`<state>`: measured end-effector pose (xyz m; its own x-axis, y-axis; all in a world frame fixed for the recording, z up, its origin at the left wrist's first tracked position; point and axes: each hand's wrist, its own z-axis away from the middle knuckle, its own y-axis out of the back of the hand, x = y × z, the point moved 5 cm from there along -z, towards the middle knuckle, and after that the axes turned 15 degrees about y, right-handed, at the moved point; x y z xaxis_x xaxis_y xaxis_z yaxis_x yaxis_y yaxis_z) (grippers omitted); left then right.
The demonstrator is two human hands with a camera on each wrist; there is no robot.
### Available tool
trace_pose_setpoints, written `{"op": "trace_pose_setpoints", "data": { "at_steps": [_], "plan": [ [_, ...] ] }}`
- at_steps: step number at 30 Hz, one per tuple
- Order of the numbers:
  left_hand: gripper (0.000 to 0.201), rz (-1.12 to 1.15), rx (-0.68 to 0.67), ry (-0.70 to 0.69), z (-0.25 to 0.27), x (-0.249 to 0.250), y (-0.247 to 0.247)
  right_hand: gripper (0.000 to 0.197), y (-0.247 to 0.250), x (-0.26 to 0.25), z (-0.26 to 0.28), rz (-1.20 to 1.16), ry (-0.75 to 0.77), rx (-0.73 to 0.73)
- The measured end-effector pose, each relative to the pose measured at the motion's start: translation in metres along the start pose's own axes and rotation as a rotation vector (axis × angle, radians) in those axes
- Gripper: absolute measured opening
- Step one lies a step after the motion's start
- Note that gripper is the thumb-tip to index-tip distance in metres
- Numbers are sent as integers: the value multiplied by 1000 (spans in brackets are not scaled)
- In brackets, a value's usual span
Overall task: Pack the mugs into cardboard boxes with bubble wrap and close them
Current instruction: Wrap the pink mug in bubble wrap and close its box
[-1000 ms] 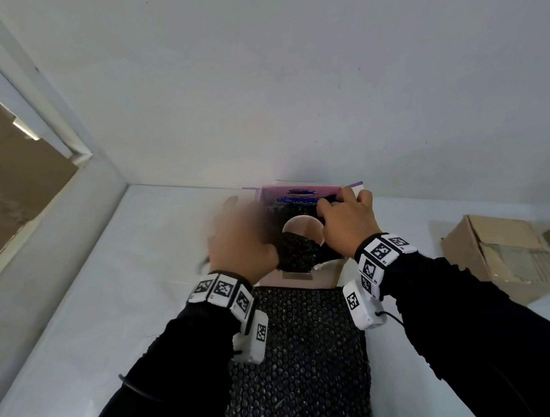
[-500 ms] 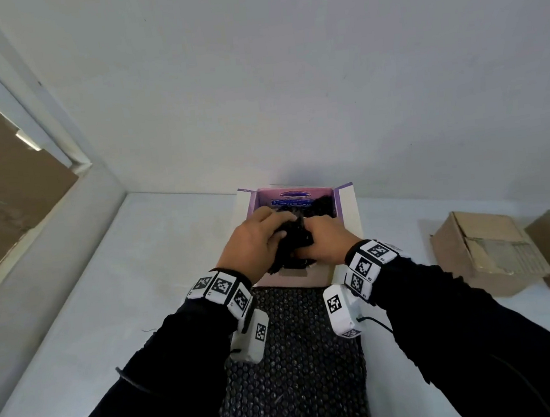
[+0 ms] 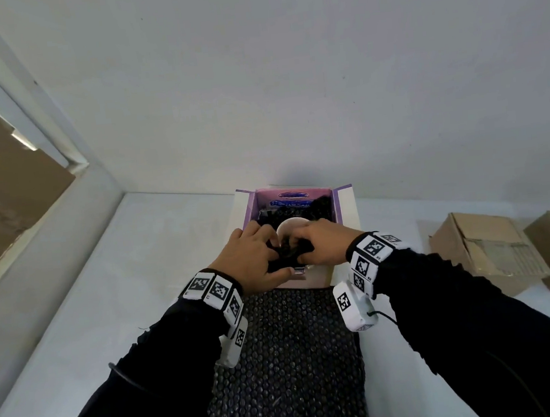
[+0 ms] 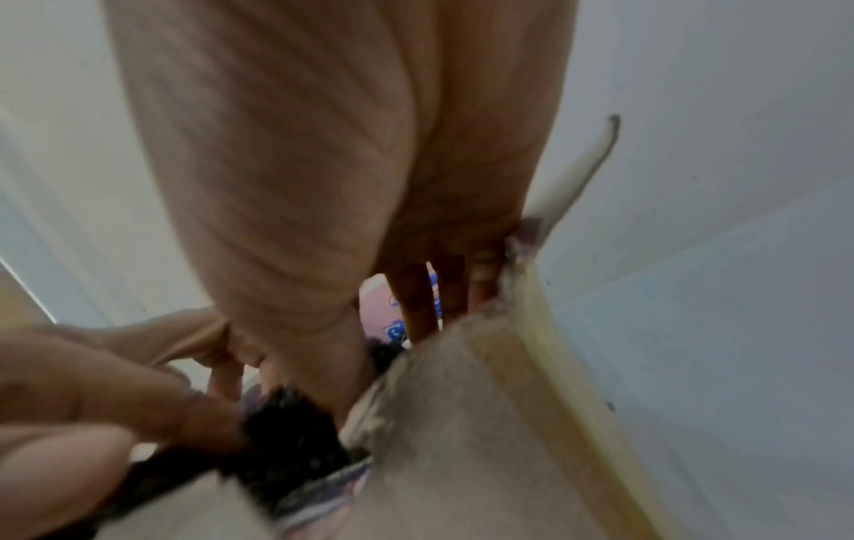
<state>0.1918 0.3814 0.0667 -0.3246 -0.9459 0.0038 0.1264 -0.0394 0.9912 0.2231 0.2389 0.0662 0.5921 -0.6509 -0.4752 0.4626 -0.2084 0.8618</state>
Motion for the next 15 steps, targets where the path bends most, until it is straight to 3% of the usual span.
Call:
{"op": "trace_pose_setpoints", "data": {
  "at_steps": [2,6,9,12,15],
  "plan": [
    [70,-40,-33,58,0,-1,-3,34,-6,-2,-2,-12,9,53],
    [29,42,-60,136,-5,-9,-9,14,-6,0,3,-99,41,119],
    [39,168,21,219,-12,-15,-8,15,-5,4,7,-102,33,80],
    [31,231,79,236,-17,-10,-5,15,-8,9,6,-7,-10,84],
    [34,323,126,158,-14,0,-6,42,-6,4,4,-55,-46,191]
  ]
}}
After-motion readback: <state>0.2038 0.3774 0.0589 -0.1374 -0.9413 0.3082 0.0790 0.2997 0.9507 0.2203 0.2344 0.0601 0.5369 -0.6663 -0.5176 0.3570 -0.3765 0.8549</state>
